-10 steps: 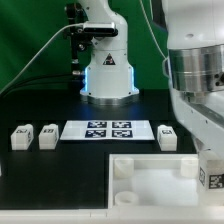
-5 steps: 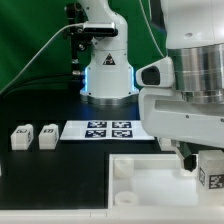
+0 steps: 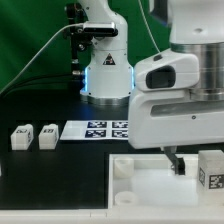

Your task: Assemble one leg

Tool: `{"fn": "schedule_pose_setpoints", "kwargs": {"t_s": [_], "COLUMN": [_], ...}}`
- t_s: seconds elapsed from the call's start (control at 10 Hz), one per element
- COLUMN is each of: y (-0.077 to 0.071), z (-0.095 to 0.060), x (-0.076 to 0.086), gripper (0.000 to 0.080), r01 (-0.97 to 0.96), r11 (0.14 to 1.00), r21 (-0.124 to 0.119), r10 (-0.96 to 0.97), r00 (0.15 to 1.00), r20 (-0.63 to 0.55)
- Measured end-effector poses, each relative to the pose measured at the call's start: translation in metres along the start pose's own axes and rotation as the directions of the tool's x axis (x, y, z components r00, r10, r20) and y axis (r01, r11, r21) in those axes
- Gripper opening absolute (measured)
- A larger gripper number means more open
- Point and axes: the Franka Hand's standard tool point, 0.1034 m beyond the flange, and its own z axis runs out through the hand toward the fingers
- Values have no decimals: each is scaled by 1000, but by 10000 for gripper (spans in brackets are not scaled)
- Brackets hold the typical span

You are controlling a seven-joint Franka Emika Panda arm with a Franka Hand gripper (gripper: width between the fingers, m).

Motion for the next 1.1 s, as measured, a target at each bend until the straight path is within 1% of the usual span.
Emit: {"fn": "schedule_pose_setpoints", "kwargs": {"t_s": [0.1,0.2,0.3,0.4,0.5,0.6,0.7,0.8,0.9,1.0,1.1], "y": [0,0,0,-1,-1,-1,-1,-1,0,1,2], "z": [0,0,0,0,0,1,1,1,1,1,0], "x": [0,0,0,0,0,0,1,1,0,0,-1], "gripper": [649,561,365,365,292,292,292,292,292,292,292], "r01": [-29,-43,-147,-258,-337,-437,-580,-717,-849,-942,-991], "r11": [1000,999,989,966,942,900,815,698,529,335,133], "r21": [-1,-1,2,2,2,6,9,3,-6,-6,-3], "r10": [29,43,147,258,337,437,580,716,849,942,991], "r00": [1000,999,989,966,942,900,815,698,529,335,133], "r20": [0,0,0,1,1,3,7,9,9,10,29]}}
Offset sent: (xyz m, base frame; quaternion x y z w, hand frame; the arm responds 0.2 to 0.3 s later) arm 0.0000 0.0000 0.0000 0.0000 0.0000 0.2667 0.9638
